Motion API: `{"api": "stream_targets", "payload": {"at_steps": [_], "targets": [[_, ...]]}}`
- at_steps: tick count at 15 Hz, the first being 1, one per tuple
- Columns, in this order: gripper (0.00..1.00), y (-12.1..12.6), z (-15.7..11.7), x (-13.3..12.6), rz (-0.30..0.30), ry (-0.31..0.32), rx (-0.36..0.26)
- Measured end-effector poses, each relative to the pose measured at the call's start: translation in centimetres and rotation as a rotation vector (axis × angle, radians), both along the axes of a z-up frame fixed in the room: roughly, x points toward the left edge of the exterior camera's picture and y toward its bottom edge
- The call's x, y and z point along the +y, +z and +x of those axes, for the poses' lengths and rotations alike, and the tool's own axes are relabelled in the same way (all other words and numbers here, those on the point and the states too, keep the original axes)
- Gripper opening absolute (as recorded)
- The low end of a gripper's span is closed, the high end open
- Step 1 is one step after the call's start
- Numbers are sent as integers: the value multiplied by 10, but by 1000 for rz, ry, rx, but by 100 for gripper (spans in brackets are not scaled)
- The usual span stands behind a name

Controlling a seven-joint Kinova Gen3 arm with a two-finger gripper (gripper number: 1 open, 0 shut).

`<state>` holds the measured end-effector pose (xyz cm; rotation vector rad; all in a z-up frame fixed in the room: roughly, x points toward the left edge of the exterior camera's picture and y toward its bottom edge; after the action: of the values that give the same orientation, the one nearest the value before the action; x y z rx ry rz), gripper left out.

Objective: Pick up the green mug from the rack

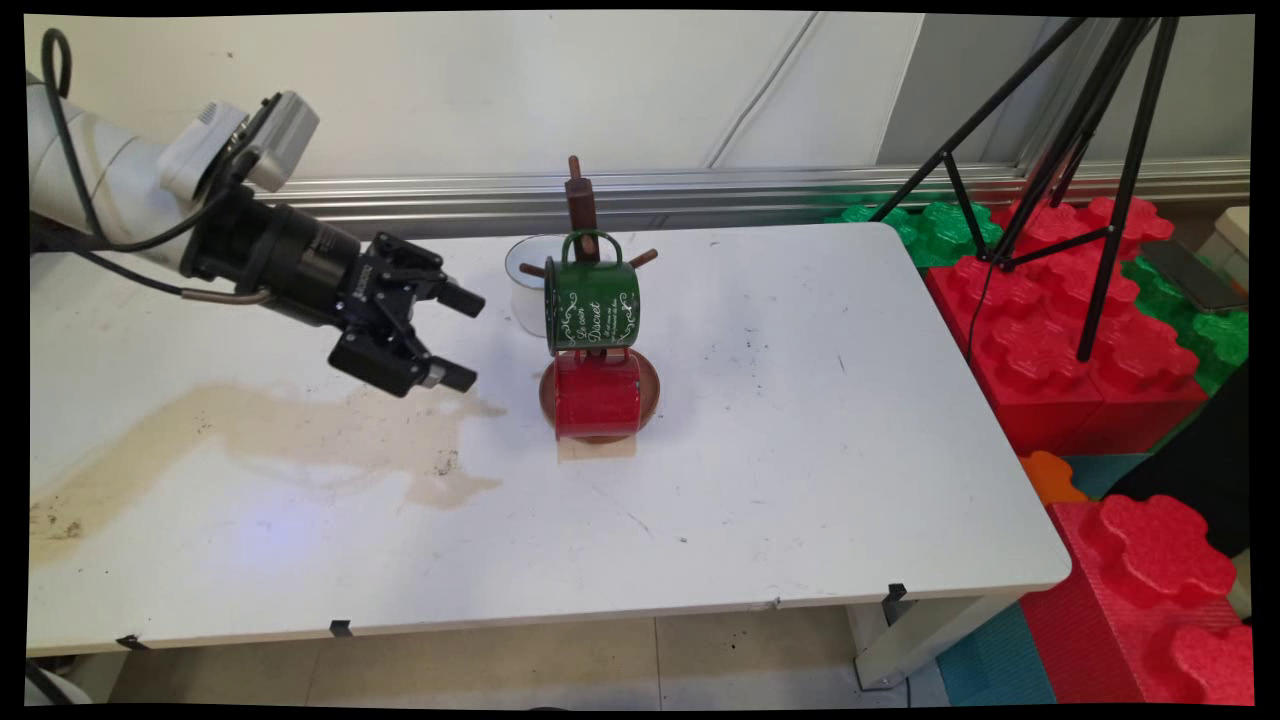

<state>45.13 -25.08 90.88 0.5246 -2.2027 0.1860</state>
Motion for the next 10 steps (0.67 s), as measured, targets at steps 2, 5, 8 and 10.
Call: {"api": "stream_targets", "payload": {"at_steps": [2,5,8,10], "targets": [[100,0,-6,-4,0,8,27],[100,0,-13,-8,-1,20,60],[100,-1,-18,-12,0,32,88],[100,-3,-22,-15,2,43,106]]}}
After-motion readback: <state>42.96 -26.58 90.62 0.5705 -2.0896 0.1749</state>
